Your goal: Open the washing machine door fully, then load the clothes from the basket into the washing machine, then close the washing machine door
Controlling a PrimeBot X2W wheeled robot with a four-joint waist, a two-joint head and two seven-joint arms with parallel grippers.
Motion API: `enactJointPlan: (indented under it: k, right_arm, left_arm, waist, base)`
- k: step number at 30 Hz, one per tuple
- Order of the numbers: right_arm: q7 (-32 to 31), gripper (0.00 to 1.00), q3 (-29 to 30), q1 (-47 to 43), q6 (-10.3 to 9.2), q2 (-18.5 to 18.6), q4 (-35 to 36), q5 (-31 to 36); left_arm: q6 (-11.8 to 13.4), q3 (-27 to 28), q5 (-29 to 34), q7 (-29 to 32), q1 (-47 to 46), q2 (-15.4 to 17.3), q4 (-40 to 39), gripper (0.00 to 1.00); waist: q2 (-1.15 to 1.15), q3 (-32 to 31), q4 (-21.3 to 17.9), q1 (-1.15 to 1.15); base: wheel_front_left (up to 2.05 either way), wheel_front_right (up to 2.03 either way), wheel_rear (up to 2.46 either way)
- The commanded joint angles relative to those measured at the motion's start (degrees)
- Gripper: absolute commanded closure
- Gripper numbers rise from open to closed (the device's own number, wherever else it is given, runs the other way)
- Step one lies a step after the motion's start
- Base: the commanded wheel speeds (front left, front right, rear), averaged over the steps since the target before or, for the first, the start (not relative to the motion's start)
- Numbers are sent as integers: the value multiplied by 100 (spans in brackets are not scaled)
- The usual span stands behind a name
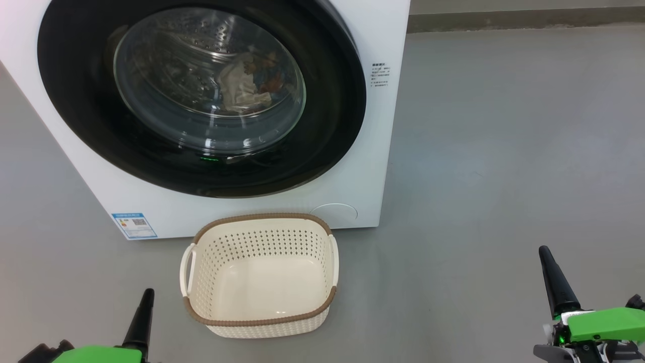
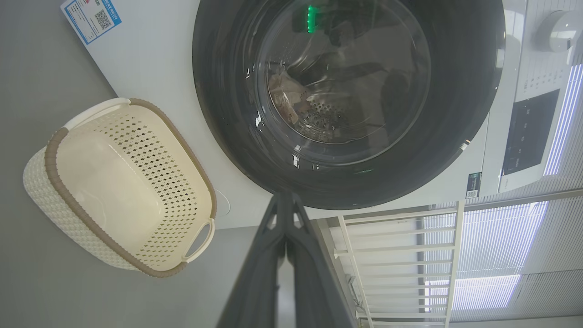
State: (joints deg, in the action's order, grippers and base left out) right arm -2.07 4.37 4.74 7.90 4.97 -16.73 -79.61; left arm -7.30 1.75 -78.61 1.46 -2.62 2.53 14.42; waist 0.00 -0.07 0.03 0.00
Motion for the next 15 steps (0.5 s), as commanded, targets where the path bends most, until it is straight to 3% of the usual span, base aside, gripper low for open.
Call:
enactJointPlan:
  k: [1, 15]
  right_arm:
    - [-70, 100, -44, 186, -34, -5, 185, -168]
    - [-307, 100, 119, 192, -39, -128, 214, -891]
  left_arm:
    - [6, 191, -196, 49, -297, 112, -109, 100]
    - [6, 294, -1032, 279, -356, 127, -60, 100]
  waist:
    - [0, 0, 0, 0]
    - [0, 4, -2, 0]
  base:
    - [0, 0, 0]
    - [0, 0, 0]
